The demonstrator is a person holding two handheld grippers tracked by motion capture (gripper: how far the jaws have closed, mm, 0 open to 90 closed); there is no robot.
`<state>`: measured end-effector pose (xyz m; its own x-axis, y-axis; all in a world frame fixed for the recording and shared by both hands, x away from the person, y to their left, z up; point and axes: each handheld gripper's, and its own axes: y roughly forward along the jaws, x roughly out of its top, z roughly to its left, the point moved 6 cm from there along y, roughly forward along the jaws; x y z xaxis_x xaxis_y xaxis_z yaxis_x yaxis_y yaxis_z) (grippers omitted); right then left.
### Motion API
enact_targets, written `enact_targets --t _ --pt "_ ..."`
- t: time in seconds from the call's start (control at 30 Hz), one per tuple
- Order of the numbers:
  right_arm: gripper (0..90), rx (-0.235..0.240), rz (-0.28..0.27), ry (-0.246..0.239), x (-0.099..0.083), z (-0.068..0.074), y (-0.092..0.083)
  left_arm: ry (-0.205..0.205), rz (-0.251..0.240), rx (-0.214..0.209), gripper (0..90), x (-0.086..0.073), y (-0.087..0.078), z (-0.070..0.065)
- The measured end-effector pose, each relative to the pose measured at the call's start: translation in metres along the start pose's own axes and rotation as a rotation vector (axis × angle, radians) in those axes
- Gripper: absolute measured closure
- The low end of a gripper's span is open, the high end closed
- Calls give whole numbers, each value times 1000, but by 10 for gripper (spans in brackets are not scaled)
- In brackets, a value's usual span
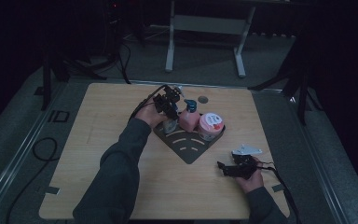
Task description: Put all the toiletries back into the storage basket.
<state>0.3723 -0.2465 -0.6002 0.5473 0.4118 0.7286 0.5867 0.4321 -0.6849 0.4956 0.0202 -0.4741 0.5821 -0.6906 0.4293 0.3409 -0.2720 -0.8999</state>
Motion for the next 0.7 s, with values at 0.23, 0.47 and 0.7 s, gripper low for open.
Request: enact_targets --t 0.23,0.47,0.7 --pt "196 1 0 3 0 0 0 -1 -4 4 550 0 3 3" --pt "195 0 1 -1 0 0 0 -3 -2 15 550 1 7 7" --pt "195 1 2 -3 0 0 0 -30 -22 26 550 2 10 13"
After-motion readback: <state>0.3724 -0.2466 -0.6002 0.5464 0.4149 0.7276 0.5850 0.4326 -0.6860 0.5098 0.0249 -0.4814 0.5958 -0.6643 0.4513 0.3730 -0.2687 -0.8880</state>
